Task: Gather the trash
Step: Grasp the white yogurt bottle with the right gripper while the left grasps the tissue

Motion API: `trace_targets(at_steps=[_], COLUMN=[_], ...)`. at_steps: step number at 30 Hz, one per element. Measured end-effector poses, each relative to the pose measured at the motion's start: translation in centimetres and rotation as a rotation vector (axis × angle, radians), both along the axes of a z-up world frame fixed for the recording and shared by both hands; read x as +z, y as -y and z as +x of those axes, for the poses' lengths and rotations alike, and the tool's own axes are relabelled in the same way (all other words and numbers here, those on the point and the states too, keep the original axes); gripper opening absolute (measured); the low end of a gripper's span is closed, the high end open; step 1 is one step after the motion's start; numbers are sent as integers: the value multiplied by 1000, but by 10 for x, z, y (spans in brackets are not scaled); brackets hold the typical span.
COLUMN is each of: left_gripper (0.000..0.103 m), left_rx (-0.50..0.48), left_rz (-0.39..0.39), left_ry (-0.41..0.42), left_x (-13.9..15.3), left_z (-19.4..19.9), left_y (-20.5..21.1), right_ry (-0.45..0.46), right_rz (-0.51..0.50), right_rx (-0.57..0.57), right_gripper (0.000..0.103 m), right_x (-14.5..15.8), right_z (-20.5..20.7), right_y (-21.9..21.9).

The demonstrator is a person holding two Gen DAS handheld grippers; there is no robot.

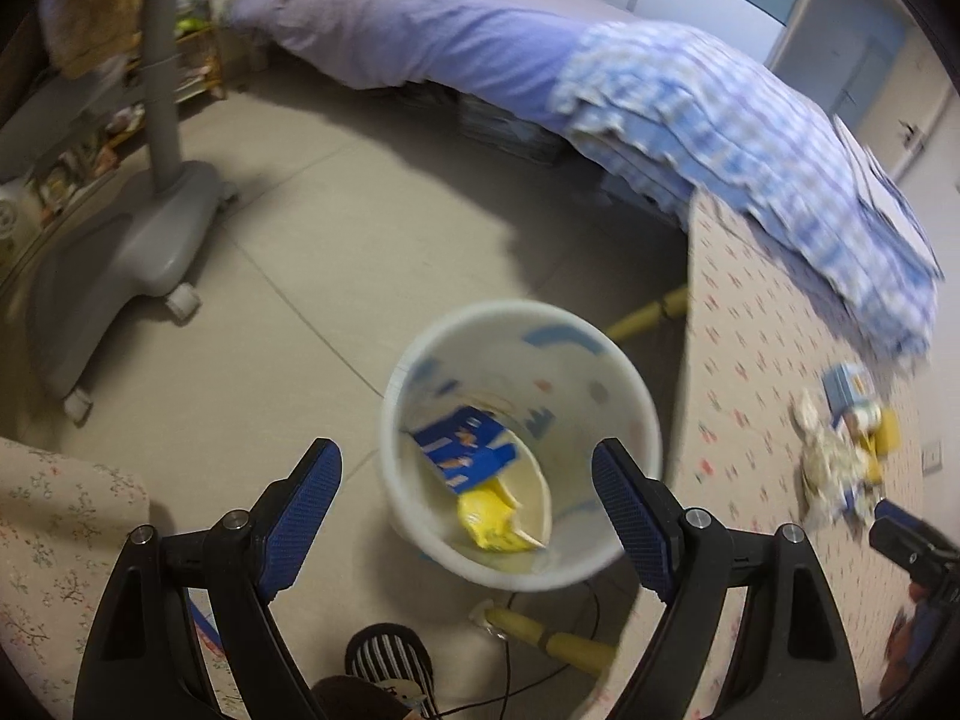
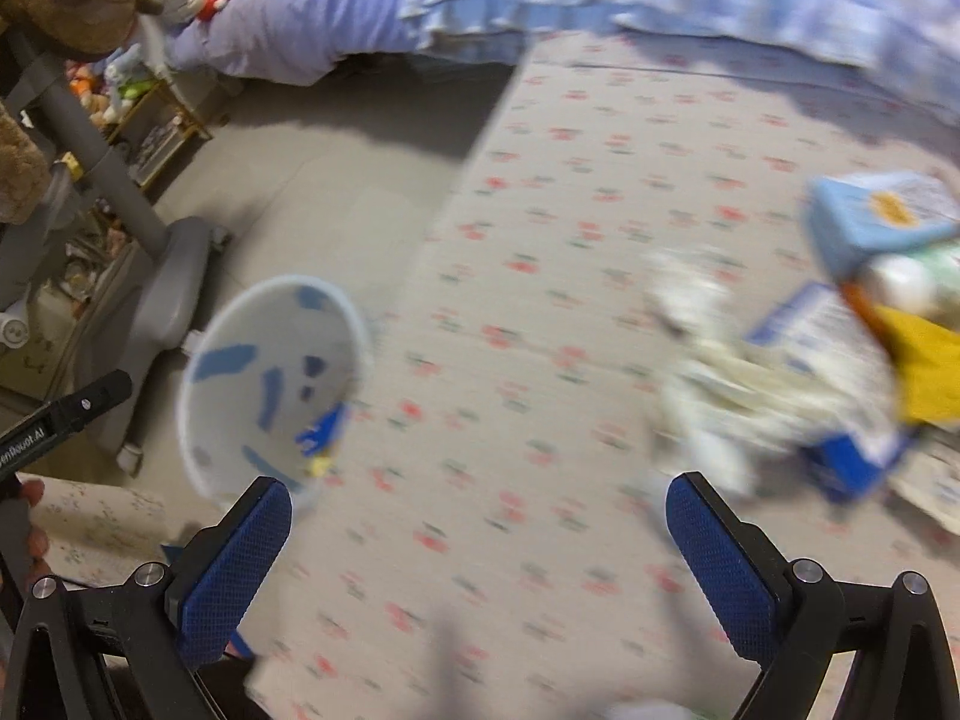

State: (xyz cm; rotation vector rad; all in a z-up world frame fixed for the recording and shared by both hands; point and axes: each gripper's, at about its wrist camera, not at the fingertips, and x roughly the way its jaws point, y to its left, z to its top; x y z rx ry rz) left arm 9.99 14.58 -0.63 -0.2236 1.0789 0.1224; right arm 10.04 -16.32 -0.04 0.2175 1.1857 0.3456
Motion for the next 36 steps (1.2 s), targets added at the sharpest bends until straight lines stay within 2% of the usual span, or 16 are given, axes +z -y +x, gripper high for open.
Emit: trace_targets(at_steps=[5,10,17,23,26,29,31,32,33,36], left_gripper=[88,88,88,88,88,88,88,88,88,88], left_rx=[-88,-150,-198,-217,-227,-243,-254,-259,-267,-288], left_rz=[-6,-1,18,20,21,22,25,26,28,25], left_ry=[-28,-54,-77,-93,-101,-106,-110,-112,-115,-122], left_x=[-10,-20,-30,-38,-41,-43,-45,-45,-46,-47], left_z=[-10,-17,-26,-28,-26,-26,-24,-23,-21,-16], left_y=[36,60,76,86,92,101,111,115,122,140], right_ry=[-17,-39,-58,-48,-49,-59,-71,-82,-87,-105], right_rz=[-42,-97,-175,-309,-370,-405,-376,-358,-347,-284], right_rx=[-28,20,176,269,280,265,240,223,209,135], right_gripper=[103,103,103,100,91,79,63,59,51,45], right_x=[-11,-24,-44,-62,-69,-76,-77,-77,-77,-75], right_z=[-27,-53,-83,-90,-87,-83,-79,-77,-74,-66], right_y=[48,66,48,29,26,30,38,43,48,73])
